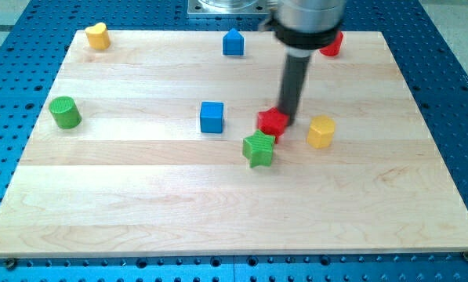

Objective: Place the cube and hexagon vertical to each other

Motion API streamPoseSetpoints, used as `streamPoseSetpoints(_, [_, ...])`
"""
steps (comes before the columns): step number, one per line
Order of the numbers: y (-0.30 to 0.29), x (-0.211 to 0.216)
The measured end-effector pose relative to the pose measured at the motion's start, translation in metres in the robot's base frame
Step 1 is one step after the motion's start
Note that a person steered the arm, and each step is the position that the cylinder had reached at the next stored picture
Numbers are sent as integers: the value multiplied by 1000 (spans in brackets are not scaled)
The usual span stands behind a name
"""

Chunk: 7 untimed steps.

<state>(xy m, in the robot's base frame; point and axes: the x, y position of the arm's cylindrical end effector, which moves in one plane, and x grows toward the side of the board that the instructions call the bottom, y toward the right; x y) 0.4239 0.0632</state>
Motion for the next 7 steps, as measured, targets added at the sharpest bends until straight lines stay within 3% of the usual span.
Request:
streamPoseSetpoints(2, [-97, 57])
streamPoseSetpoints(3, [-119, 30])
streamPoseSetpoints(4, [-84, -6])
streamPoseSetpoints(5, [-2, -19])
streamPoseSetpoints(7, [-92, -19])
